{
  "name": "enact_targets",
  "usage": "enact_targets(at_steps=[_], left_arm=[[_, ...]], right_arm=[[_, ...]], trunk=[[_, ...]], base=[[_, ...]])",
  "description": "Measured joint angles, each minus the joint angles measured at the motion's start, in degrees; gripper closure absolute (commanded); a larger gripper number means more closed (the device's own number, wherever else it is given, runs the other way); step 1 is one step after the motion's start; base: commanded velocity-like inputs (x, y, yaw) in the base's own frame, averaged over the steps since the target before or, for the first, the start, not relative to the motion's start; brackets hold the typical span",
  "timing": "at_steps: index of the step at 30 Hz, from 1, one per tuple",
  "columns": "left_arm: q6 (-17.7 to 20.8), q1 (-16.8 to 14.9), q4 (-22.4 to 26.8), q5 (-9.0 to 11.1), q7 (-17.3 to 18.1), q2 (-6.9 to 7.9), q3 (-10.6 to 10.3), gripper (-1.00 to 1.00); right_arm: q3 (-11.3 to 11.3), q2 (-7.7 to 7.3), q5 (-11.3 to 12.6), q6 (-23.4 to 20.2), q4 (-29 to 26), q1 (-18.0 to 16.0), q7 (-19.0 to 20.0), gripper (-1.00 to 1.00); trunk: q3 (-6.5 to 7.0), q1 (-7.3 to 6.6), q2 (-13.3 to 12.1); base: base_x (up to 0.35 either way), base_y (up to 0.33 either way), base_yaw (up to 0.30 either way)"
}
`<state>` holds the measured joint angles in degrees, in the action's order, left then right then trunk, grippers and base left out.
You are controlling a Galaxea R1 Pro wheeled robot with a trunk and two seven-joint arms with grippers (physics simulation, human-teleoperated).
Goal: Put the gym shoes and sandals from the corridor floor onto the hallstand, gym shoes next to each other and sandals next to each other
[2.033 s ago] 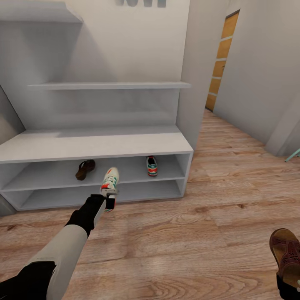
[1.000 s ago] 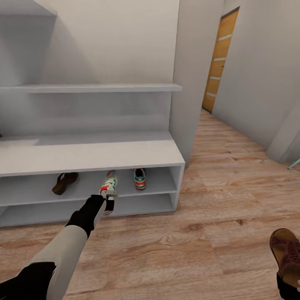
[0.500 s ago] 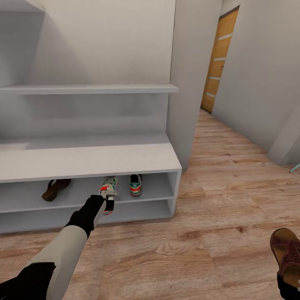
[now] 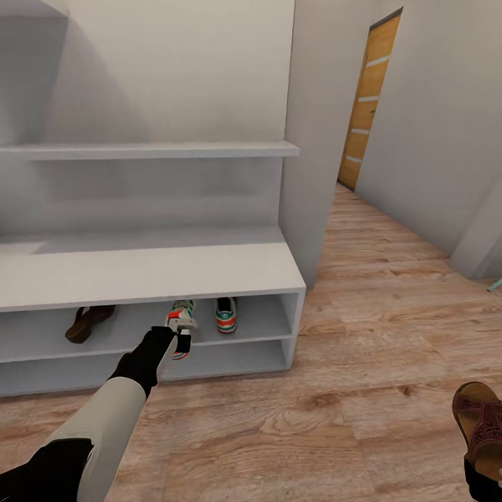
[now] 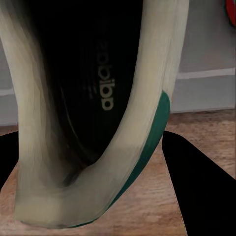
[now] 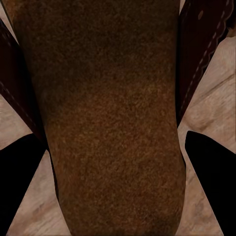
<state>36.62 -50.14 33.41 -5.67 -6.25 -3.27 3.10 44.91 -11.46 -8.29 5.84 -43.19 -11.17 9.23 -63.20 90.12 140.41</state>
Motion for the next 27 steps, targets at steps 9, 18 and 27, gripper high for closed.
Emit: enact_targets(at_steps=[9, 18, 27], left_arm=[[-0.1, 0.0, 0.0, 0.0, -0.1, -0.01, 0.0, 1.0], [-0.2, 0.0, 0.0, 0.0, 0.2, -0.06, -0.5, 1.0], [-0.1, 0.0, 0.1, 0.0, 0.3, -0.02, -1.5, 1.0]], right_arm=[[0.0, 0.0, 0.0, 0.0, 0.0, 0.0, 0.0, 1.0], [-0.2, 0.02, 0.0, 0.0, -0.1, 0.0, 0.0, 1.0], [-0.3, 0.09, 0.1, 0.0, -0.2, 0.0, 0.0, 1.0]], trunk=[[0.0, 0.02, 0.0], [0.0, 0.03, 0.0], [-0.67, 0.68, 1.2]], base=[[0.225, -0.096, 0.0], [0.02, -0.01, 0.0], [0.0, 0.0, 0.0]])
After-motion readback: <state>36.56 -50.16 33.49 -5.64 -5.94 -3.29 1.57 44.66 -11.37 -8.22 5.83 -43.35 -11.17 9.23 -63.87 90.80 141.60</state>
